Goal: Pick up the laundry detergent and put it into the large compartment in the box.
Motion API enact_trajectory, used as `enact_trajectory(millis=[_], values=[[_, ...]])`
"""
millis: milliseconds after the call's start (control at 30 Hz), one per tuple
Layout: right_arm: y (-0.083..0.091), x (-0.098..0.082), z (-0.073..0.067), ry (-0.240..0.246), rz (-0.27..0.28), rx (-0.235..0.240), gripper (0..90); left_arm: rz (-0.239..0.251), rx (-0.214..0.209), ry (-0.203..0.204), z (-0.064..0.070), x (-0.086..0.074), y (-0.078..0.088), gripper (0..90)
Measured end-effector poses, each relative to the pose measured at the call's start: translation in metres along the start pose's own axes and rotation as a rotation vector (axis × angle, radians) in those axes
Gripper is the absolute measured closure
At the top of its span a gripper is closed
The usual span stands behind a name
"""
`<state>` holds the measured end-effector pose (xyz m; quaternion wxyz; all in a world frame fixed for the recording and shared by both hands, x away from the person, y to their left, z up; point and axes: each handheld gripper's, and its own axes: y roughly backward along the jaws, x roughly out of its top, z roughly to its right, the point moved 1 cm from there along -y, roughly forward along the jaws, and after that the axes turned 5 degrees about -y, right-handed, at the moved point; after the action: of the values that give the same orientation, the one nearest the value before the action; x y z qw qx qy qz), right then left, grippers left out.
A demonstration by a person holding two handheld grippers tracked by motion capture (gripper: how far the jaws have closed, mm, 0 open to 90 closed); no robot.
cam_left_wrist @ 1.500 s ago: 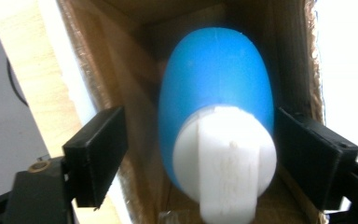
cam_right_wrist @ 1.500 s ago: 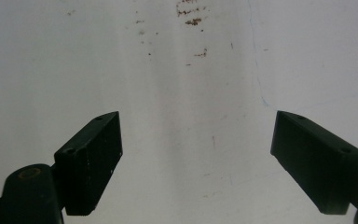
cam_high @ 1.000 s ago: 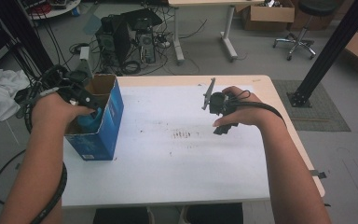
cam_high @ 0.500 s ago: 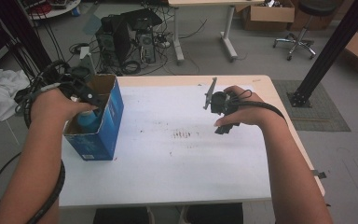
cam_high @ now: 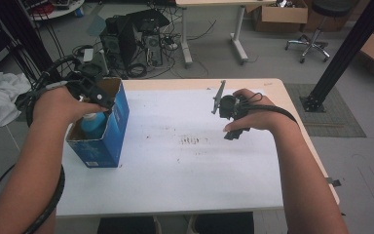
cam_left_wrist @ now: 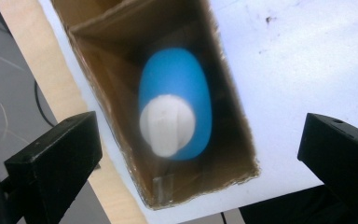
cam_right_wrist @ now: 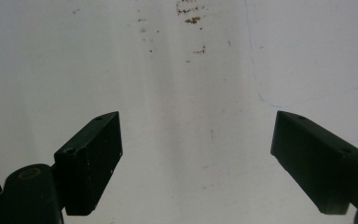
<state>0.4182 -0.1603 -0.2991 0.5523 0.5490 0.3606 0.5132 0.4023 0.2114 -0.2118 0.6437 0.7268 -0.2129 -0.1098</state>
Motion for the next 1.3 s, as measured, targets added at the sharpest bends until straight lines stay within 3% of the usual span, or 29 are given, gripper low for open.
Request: enact_trajectory(millis=[233, 300, 400, 500, 667, 767, 967, 1067, 1200, 1300], values=[[0.003, 0.002, 0.0, 0.009, -0.009, -0.002, 16.5, 0.022, 0.0, -0.089, 0.01, 0.005, 0.012, 0.1], [0.003, 0.003, 0.0, 0.01, -0.012, -0.001, 16.5, 0.017, -0.017, -0.136, 0.015, 0.008, 0.014, 0.1], [0.003, 0.004, 0.001, 0.014, -0.018, 0.002, 16.5, 0.032, -0.01, -0.213, 0.026, 0.012, 0.02, 0.1], [0.004, 0.005, 0.002, 0.013, -0.017, 0.002, 16.5, 0.055, -0.033, -0.294, 0.043, 0.017, 0.024, 0.1], [0.006, 0.004, 0.003, 0.014, -0.023, 0.003, 16.5, 0.036, -0.051, -0.46, 0.073, 0.023, 0.023, 0.1], [0.008, 0.004, 0.003, 0.013, -0.027, 0.012, 16.5, 0.009, -0.054, -0.55, 0.089, 0.025, 0.019, 0.1], [0.011, 0.003, -0.002, 0.029, -0.045, 0.022, 16.5, 0.021, -0.068, -0.711, 0.111, 0.029, 0.006, 0.1], [0.012, 0.003, -0.005, 0.035, -0.059, 0.042, 16.5, -0.019, -0.064, -0.809, 0.121, 0.029, -0.004, 0.1], [0.015, 0.002, -0.009, 0.048, -0.081, 0.041, 16.5, -0.015, -0.122, -0.893, 0.132, 0.028, -0.01, 0.1], [0.016, 0.001, -0.01, 0.057, -0.077, 0.039, 16.5, -0.008, -0.132, -0.938, 0.139, 0.027, -0.012, 0.1]])
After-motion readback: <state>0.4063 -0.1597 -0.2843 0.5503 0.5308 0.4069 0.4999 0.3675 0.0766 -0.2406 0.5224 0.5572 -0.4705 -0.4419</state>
